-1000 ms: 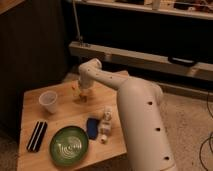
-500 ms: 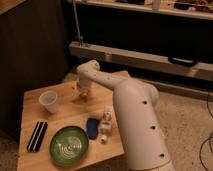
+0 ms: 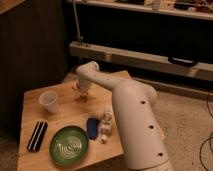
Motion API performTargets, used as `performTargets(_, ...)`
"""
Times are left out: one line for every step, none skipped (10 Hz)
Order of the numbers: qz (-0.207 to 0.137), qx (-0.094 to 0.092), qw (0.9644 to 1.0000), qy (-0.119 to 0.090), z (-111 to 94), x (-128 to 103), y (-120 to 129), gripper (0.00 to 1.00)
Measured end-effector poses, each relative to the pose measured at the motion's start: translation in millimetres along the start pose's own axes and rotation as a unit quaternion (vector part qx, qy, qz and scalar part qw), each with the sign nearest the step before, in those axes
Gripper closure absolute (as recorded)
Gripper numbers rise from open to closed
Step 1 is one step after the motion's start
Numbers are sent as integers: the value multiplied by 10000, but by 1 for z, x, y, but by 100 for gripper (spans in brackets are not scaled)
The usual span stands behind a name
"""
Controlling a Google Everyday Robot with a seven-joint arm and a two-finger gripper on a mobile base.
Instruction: Place the pepper in the ceramic bowl
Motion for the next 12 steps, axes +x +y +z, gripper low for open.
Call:
performTargets(-19,7,10000,-16,1,0,-1,76)
performTargets(-69,12,10000,-45,1,2,-4,86)
performTargets(-124,38,9999,-31,-3,5,-8,89)
performTargets(-168,64,9998,37,-12,10,-9,89)
performTargets(-184,77,9998,64,-16,12,-10,89)
performTargets(-303,240,9988,285,-57,26,-16,89)
performTargets(-369,344,9980,385,-84,32,-20,89)
performTargets(-415,452,9970,469,-109,32,-25,89)
performTargets(-431,591,9959,526,-135,26,-32,89)
performTargets(-428,753,9947,546,-156,13,-38,89)
performTargets(-442,981,9927,541,-182,-10,-50,89)
performTargets(-467,1139,9911,503,-201,-29,-62,89)
